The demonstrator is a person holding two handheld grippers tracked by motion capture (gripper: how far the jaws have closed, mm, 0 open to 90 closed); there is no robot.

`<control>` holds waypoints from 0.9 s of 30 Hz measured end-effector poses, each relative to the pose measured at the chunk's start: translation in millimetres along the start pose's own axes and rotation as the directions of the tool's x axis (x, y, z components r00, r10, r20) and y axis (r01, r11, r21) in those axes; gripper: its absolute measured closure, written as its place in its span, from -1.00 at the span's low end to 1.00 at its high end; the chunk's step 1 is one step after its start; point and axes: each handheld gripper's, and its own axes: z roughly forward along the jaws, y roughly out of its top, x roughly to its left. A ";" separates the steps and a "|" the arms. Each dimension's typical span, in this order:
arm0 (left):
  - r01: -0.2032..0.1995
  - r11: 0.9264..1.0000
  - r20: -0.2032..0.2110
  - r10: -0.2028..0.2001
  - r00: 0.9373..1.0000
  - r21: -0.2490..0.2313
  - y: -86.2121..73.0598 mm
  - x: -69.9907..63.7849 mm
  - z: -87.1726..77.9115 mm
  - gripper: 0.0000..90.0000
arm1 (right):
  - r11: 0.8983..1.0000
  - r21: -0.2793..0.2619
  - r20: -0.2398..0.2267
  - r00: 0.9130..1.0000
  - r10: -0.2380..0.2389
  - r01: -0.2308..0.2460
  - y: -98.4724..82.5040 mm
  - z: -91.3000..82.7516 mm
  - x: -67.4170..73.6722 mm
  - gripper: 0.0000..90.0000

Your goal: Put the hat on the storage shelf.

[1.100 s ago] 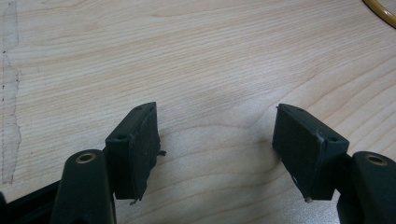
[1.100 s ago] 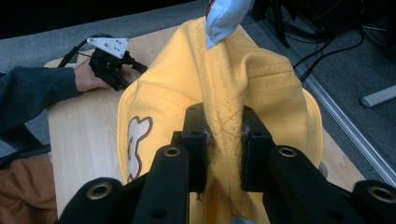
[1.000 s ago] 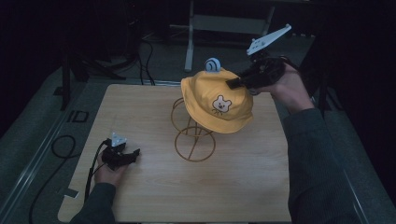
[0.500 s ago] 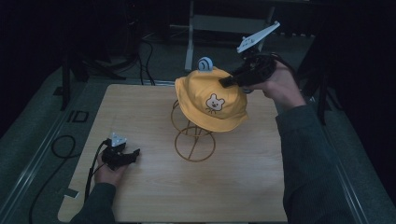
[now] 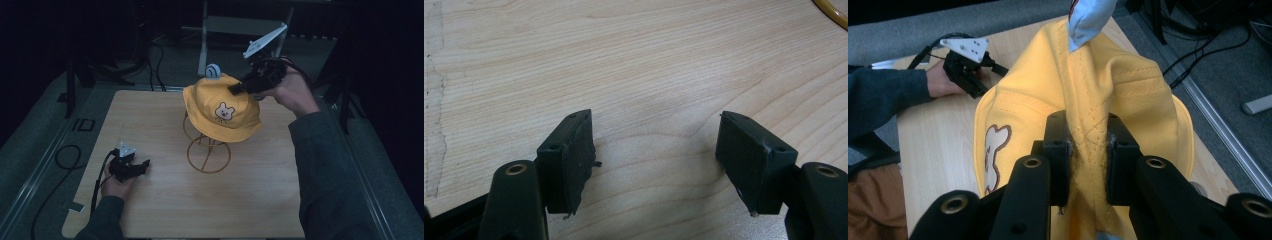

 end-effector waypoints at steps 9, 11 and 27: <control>0.000 1.000 0.000 0.000 1.000 0.000 0.0 0.0 0.0 -0.30 | 0.999 0.036 -0.002 1.000 -0.016 0.016 8.4 13.5 5.1 0.70; 0.000 1.000 0.000 0.000 1.000 0.000 0.0 0.0 0.0 -0.30 | 0.999 0.043 -0.003 1.000 -0.020 0.020 10.3 16.0 6.1 0.70; 0.000 1.000 0.000 0.000 1.000 0.000 0.0 0.0 0.0 -0.30 | 0.996 0.089 -0.002 1.000 -0.020 0.021 16.5 38.9 6.0 0.68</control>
